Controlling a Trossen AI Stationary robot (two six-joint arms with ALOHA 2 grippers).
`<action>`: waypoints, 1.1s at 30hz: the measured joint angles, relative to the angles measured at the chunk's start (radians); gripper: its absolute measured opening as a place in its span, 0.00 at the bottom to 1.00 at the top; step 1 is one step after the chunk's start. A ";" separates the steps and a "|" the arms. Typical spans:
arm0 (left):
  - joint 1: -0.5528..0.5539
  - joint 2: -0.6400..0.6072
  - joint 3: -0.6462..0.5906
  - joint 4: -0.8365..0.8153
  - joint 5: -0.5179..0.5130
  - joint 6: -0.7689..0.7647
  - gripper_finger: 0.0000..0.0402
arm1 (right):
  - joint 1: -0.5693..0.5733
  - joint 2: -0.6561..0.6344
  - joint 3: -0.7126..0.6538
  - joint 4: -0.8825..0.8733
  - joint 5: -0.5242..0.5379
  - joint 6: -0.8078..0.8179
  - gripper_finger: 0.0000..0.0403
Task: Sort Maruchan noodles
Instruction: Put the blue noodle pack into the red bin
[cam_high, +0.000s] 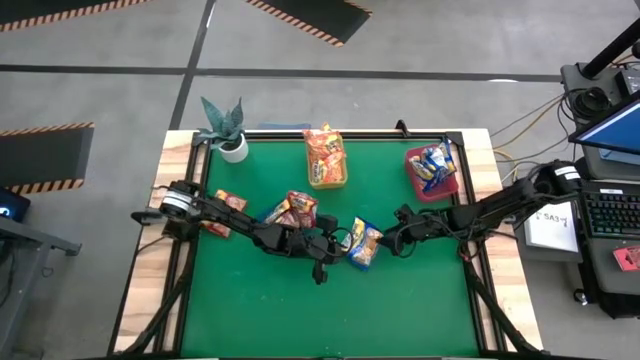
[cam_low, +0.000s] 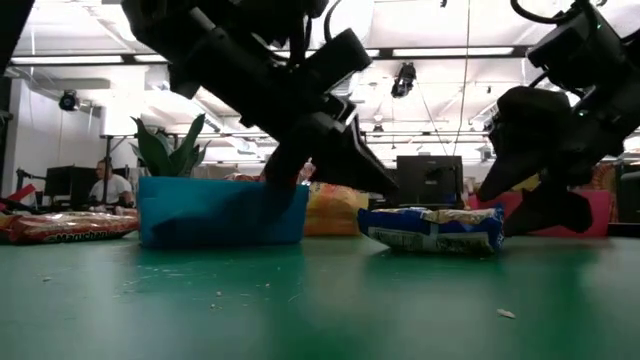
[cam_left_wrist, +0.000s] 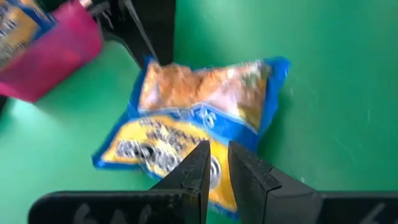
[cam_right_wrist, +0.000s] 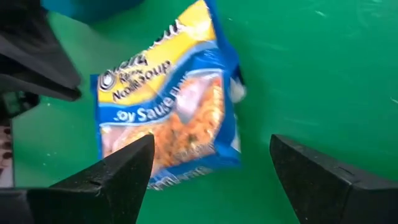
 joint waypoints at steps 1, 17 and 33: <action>0.001 0.006 0.000 -0.007 0.001 0.000 0.10 | 0.000 0.021 0.000 0.035 0.000 -0.002 0.77; 0.011 0.048 0.000 0.009 0.018 -0.036 0.10 | 0.000 0.275 0.014 0.464 -0.001 -0.072 0.71; 0.012 0.048 0.000 0.007 0.018 -0.044 0.10 | 0.000 0.446 0.101 0.531 0.059 -0.139 0.36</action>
